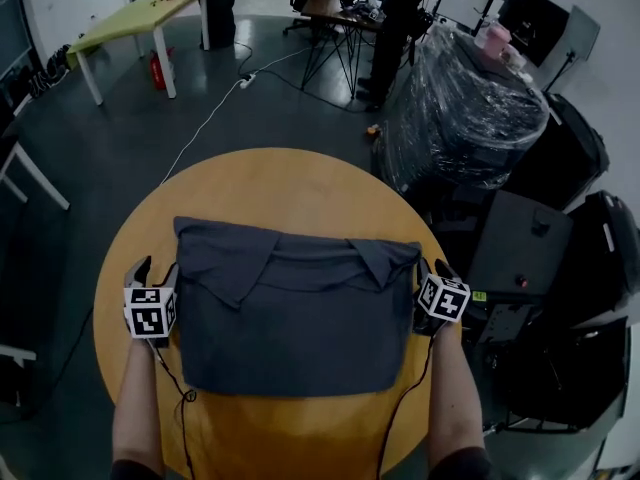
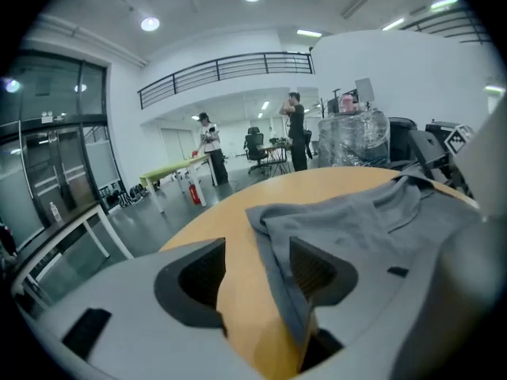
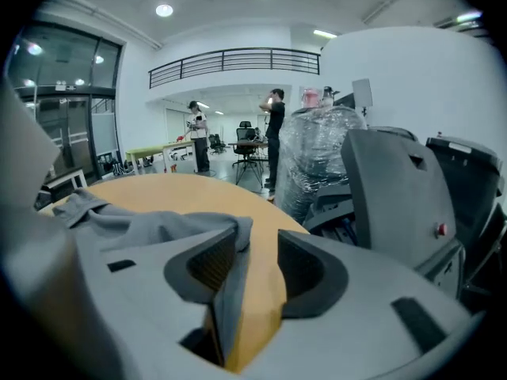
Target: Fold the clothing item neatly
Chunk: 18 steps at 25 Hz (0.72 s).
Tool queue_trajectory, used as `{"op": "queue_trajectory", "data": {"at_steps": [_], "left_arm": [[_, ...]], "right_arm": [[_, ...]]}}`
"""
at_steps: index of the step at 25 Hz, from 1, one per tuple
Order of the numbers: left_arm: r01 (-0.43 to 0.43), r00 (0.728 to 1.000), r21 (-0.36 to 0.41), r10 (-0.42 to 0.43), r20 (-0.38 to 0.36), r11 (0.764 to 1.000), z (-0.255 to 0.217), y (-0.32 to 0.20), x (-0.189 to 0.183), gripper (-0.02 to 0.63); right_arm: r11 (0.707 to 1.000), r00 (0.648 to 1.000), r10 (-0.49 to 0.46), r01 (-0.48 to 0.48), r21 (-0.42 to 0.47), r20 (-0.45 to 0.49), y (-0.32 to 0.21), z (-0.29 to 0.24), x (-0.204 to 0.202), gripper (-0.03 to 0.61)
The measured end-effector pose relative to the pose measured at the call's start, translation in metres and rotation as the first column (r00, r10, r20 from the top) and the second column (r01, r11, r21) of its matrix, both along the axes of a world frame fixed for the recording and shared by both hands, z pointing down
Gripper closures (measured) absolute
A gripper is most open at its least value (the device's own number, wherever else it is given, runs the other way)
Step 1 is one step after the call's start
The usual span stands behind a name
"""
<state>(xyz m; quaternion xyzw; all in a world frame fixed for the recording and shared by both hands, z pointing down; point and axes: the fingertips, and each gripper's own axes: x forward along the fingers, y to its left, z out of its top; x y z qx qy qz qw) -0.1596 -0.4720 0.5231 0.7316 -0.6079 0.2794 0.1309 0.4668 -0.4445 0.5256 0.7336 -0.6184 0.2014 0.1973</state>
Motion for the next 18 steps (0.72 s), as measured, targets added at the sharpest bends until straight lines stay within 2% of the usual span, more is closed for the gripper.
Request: {"op": "queue_trajectory", "data": {"at_steps": [5, 8, 10, 11, 13, 15, 18], "left_arm": [[-0.044, 0.996, 0.128, 0.054, -0.077, 0.991, -0.045, 0.065, 0.035, 0.356], [-0.037, 0.988, 0.247, 0.072, -0.135, 0.968, -0.085, 0.101, 0.057, 0.356], [-0.052, 0.978, 0.315, 0.111, -0.174, 0.948, -0.111, 0.125, 0.074, 0.357], [-0.062, 0.971, 0.342, 0.136, -0.195, 0.938, -0.124, 0.137, 0.082, 0.366], [-0.085, 0.957, 0.391, 0.185, -0.225, 0.917, -0.146, 0.159, 0.099, 0.455], [-0.121, 0.937, 0.422, 0.243, -0.249, 0.898, -0.162, 0.183, 0.116, 0.526], [-0.197, 0.894, 0.444, 0.346, -0.284, 0.874, -0.176, 0.215, 0.142, 0.584]], "right_arm": [[0.995, 0.996, -0.03, 0.022, 0.094, 0.081, 0.043, -0.037, -0.027, 0.42], [0.978, 0.989, -0.096, 0.074, 0.193, 0.109, 0.073, -0.07, -0.063, 0.42], [0.96, 0.985, -0.139, 0.107, 0.258, 0.107, 0.097, -0.093, -0.093, 0.452], [0.949, 0.982, -0.156, 0.119, 0.291, 0.108, 0.109, -0.106, -0.109, 0.488], [0.921, 0.972, -0.197, 0.139, 0.365, 0.127, 0.134, -0.134, -0.143, 0.586], [0.883, 0.955, -0.249, 0.157, 0.442, 0.159, 0.161, -0.161, -0.176, 0.586], [0.823, 0.925, -0.31, 0.145, 0.549, 0.22, 0.199, -0.197, -0.214, 0.588]]}}
